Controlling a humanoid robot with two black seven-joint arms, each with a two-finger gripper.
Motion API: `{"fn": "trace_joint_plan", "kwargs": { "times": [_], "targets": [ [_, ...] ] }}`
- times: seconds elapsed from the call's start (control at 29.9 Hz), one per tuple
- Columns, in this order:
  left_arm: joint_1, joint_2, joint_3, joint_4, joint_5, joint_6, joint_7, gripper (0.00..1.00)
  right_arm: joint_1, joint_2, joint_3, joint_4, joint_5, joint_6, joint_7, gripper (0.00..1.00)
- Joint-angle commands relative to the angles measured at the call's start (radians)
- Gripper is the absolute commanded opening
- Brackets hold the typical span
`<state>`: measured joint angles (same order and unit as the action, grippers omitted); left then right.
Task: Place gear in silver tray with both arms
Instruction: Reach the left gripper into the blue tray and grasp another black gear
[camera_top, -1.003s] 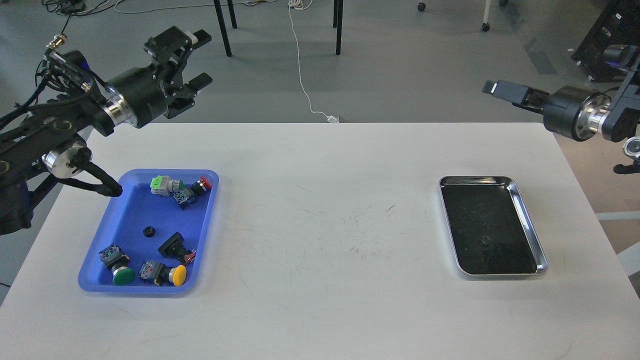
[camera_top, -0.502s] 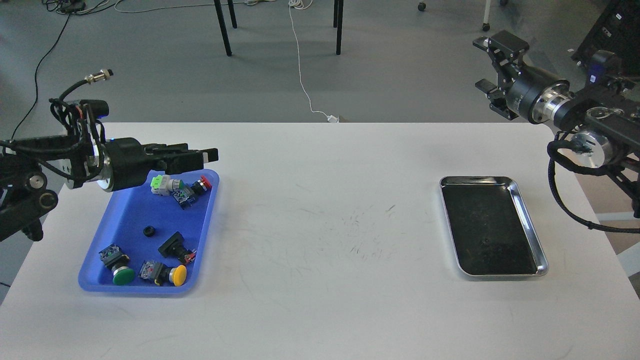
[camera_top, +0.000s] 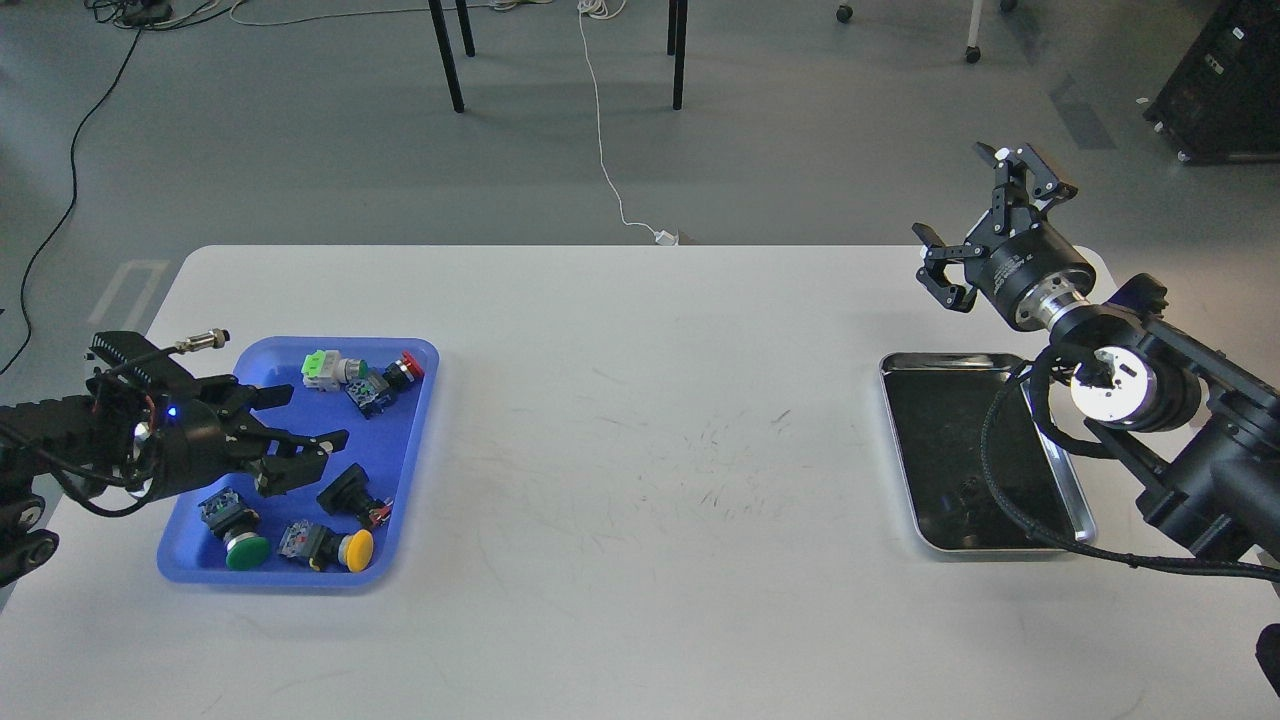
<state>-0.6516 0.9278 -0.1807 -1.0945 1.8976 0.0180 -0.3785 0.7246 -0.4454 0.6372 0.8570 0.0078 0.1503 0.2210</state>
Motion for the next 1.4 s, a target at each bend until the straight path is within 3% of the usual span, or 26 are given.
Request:
{"fn": "trace_joint_plan", "kwargs": {
  "times": [0.0, 0.43, 0.97, 1.24, 1.37],
  "targets": [
    [0.004, -0.033, 0.012, 0.074, -0.006, -0.001, -0.002, 0.73, 0.004, -0.003, -0.004, 0.002, 0.000, 0.000, 0.000, 0.97],
    [0.006, -0.052, 0.027, 0.093, -0.014, -0.042, -0.003, 0.62, 0.009, -0.003, -0.017, 0.002, -0.003, -0.006, -0.002, 0.97],
    [0.015, -0.053, 0.035, 0.105, -0.014, -0.092, -0.022, 0.19, 0.013, -0.004, -0.019, 0.001, -0.003, -0.009, -0.002, 0.97],
    [-0.061, -0.052, 0.021, 0.088, -0.057, -0.095, -0.022, 0.16, 0.019, -0.010, -0.013, 0.026, -0.002, -0.014, -0.002, 0.97],
    [-0.146, -0.046, 0.029, 0.004, -0.089, -0.115, -0.022, 0.16, 0.033, -0.091, -0.011, 0.085, -0.002, -0.012, -0.002, 0.97]
  ]
}}
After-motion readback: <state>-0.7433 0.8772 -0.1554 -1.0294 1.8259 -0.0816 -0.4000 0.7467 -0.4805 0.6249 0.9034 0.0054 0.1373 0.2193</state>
